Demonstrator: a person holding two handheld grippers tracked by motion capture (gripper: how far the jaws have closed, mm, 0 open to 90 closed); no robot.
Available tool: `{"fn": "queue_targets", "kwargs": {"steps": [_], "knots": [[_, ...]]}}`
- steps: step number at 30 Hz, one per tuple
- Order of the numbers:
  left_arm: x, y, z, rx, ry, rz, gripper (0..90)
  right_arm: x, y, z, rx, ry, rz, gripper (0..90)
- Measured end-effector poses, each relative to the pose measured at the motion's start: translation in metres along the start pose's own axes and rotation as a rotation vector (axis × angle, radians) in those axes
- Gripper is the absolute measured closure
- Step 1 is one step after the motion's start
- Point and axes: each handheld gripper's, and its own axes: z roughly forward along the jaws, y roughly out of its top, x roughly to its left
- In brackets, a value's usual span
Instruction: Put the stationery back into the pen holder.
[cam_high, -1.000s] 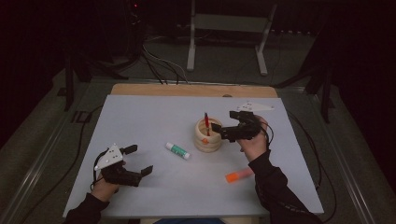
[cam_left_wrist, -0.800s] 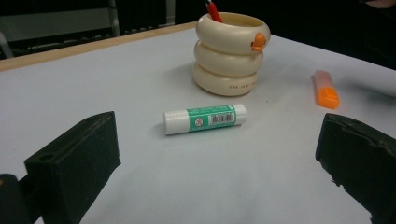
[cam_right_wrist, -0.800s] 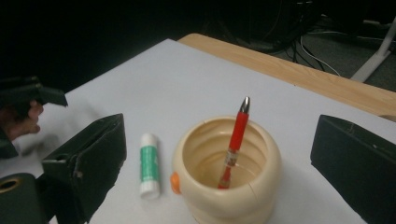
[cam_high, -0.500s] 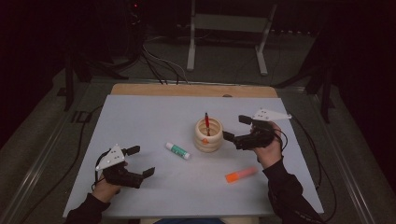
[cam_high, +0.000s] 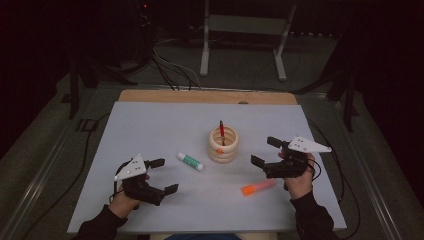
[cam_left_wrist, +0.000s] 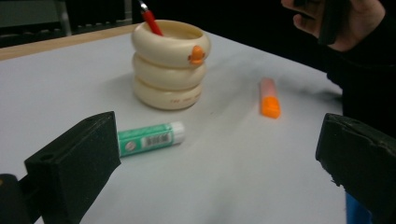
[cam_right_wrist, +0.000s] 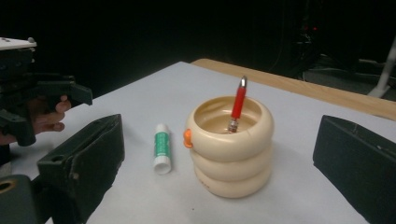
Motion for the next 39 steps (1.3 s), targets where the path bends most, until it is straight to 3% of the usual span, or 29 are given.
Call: {"fn": "queue_targets", "kwargs": {"steps": [6,11,19,27,33,39], "knots": [[-0.009,0.017,0.019,-0.003,-0.028,0.007,0.3,-0.003,-0.003,-0.004,-0.025,-0.019,0.013,2.3],[-0.018,0.025,0.038,0.004,-0.044,0.018,0.3,-0.004,-0.003,-0.004,-0.034,-0.007,0.021,2.3],[-0.03,0.029,0.062,0.021,-0.082,0.024,0.3,-0.004,-0.003,-0.003,-0.036,0.0,0.022,2.3],[-0.049,0.037,0.095,0.036,-0.091,0.036,0.3,-0.004,-0.003,-0.002,-0.036,0.001,0.03,2.3],[-0.063,0.038,0.118,0.044,-0.101,0.076,0.3,-0.004,-0.004,-0.001,-0.034,0.012,0.034,2.3],[-0.068,0.035,0.136,0.058,-0.126,0.057,0.4,-0.004,-0.003,-0.002,-0.039,0.017,0.038,2.3]]}}
